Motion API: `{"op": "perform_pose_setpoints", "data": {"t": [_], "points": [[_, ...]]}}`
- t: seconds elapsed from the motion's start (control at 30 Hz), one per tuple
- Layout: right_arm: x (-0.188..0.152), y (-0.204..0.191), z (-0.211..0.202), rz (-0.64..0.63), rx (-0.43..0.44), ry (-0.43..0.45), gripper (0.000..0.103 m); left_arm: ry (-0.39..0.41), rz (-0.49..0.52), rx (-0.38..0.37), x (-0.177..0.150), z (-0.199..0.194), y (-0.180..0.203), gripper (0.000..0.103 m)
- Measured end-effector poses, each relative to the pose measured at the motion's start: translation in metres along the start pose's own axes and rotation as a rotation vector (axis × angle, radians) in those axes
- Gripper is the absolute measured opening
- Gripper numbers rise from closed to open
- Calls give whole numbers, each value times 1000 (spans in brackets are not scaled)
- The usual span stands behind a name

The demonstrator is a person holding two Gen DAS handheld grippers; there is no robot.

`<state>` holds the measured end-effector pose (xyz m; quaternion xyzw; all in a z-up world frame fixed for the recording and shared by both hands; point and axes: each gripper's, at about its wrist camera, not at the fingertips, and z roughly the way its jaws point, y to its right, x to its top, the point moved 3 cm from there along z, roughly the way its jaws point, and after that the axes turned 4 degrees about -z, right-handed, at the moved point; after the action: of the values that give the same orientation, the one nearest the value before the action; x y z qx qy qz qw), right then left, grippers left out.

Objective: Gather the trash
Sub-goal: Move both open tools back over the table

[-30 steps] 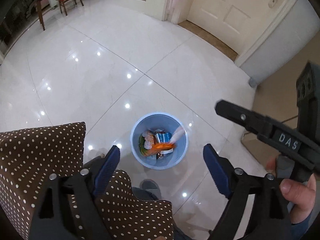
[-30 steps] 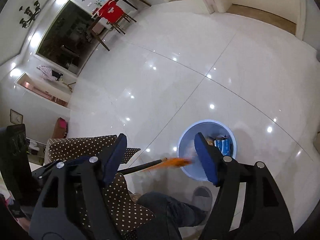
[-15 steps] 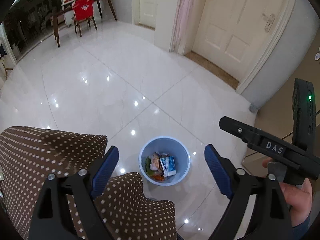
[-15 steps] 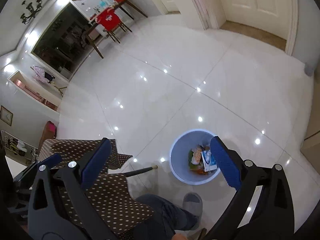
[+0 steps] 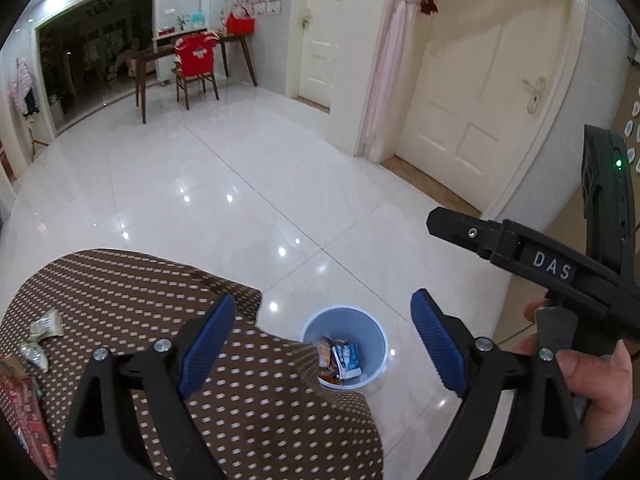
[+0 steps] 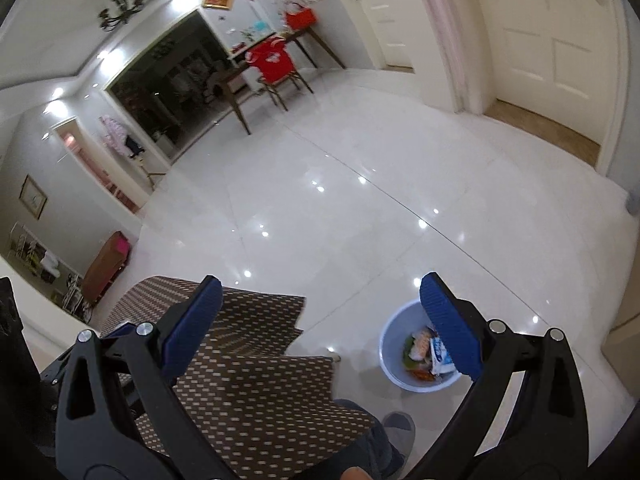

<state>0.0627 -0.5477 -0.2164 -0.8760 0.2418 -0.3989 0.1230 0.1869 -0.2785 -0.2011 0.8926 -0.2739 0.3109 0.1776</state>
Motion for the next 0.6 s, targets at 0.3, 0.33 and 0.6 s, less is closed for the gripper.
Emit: {"op": "perform_pose_setpoints", "data": {"t": [0.3, 0.33, 0.6], "points": [[1, -78, -3, -137, 77, 9, 97, 113, -84, 77, -7, -59, -53, 89], [-1, -89, -2, -158, 92, 4, 97, 122, -91, 89, -9, -65, -59, 89], [-20, -168, 14, -294, 190, -38, 97, 190, -155, 245, -36, -113, -119, 89]]}}
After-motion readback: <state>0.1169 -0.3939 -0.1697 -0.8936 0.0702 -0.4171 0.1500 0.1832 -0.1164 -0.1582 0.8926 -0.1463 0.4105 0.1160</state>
